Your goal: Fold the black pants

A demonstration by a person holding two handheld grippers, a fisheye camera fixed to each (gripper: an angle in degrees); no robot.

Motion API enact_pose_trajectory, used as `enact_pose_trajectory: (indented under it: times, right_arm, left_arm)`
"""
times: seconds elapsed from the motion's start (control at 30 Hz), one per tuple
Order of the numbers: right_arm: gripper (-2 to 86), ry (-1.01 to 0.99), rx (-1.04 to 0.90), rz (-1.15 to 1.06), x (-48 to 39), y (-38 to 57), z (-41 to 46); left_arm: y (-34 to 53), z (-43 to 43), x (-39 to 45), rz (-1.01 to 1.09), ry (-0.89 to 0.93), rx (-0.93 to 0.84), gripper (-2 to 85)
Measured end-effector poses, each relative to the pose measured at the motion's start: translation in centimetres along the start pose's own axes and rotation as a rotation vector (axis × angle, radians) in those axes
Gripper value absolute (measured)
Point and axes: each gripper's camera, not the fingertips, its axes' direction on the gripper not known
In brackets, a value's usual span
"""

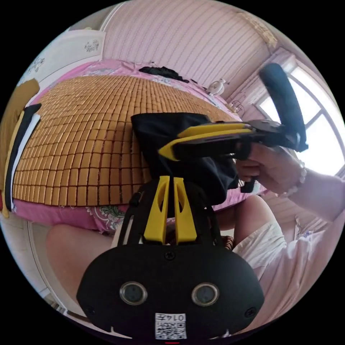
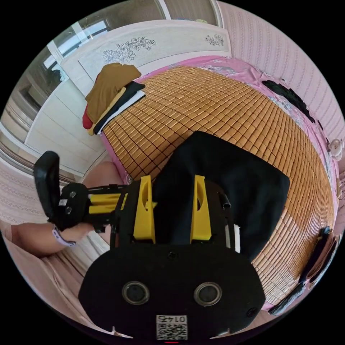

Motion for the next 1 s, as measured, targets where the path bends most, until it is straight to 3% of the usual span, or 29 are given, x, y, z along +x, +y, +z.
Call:
enact_pose_trajectory:
  times: [0.07, 0.17, 0.27, 0.4, 0.57, 0.67, 0.83, 0.93, 1.0]
  right_arm:
    - [13.1, 0.057, -0.104, -0.025, -0.3, -1.3, 2.3]
    - [3.0, 0.223, -0.293, -0.07, 0.5, -1.6, 4.8]
    - [0.7, 0.101, -0.147, -0.054, 3.0, 0.0, 0.4]
    - [0.2, -0.163, 0.14, 0.124, 9.0, 4.2, -9.3]
    - [1.3, -0.42, 0.481, 0.297, 15.4, 10.2, -19.6]
    - [2.5, -0.319, 0.629, 0.43, 20.0, 14.9, -24.3]
    - [6.8, 0.282, 0.615, 0.662, 26.0, 22.7, -26.5]
    - [7.7, 0.23, 0.553, 0.649, 25.9, 23.2, -24.0]
    - [8.3, 0.145, 0.49, 0.592, 24.9, 21.9, -21.0]
  left_arm:
    - [0.0, -0.4, 1.6, 0.11, 0.05, 0.016, 0.5]
    - [0.2, -0.9, 2.5, 0.171, 0.051, 0.018, 3.0]
    - [0.4, -2.4, 2.1, 0.166, 0.079, 0.051, 5.1]
    - [0.5, -4.3, 0.6, 0.12, 0.043, 0.118, 6.0]
    - [-2.3, -1.4, -1.0, 0.04, -0.021, 0.028, 10.9]
    - [-4.8, 0.7, -0.3, 0.056, -0.07, -0.035, 11.3]
    - [-7.2, 5.0, 1.6, 0.114, -0.17, -0.252, 8.5]
    - [-6.7, 5.3, 3.3, 0.246, -0.277, -0.213, 3.9]
    - [-6.6, 5.2, 3.7, 0.271, -0.229, -0.217, 0.1]
